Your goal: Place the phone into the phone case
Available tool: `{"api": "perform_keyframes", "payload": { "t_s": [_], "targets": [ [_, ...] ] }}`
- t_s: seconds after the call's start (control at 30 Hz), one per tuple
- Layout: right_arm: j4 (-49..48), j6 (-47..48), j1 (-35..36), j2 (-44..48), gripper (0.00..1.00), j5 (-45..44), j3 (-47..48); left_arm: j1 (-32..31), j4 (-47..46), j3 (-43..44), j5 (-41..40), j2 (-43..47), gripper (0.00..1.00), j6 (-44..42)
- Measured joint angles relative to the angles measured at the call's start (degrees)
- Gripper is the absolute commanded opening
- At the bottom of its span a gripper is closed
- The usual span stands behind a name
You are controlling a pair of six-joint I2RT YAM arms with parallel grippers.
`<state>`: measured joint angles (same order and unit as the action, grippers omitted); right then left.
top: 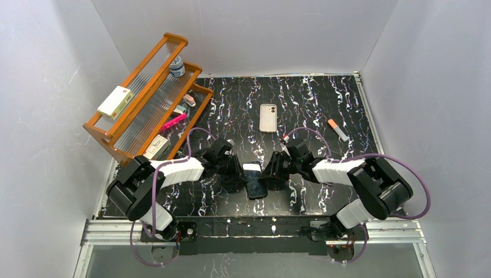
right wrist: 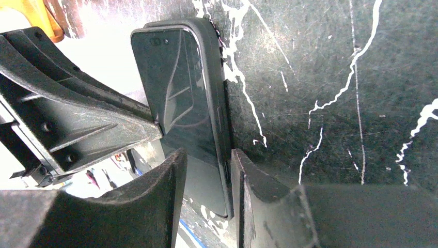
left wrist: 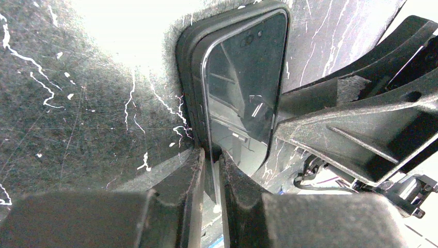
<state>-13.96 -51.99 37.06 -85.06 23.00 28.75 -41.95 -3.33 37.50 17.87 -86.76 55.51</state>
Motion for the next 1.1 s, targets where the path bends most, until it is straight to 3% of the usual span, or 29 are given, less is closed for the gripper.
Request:
{"api": "perform_keyframes", "payload": {
  "t_s": [0.43, 0.67, 0.93, 1.1],
  "targets": [
    [-10.54, -7.93, -1.27, -1.14, 0.44, 1.7, -4.44, 0.22, -3.67, -2.82, 0.13, 1.14, 0.02, 2.86],
    [-15.76, -10.49, -1.42, -2.08, 0.44, 1.97, -6.25, 0.22, -4.44, -3.58, -0.09, 1.6, 0.08, 3.8],
    [-26.75, -13.84, -1.42, -5.03, 0.44, 3.93, -8.98, 0.24, -5.18, -4.15, -0.04, 1.9, 0.09, 4.09],
    [-29.27, -14.25, -1.42, -6.69, 0.4, 5.86, -8.98, 0.33, -5.29, -4.15, 0.28, 1.9, 0.09, 4.11]
  ]
}}
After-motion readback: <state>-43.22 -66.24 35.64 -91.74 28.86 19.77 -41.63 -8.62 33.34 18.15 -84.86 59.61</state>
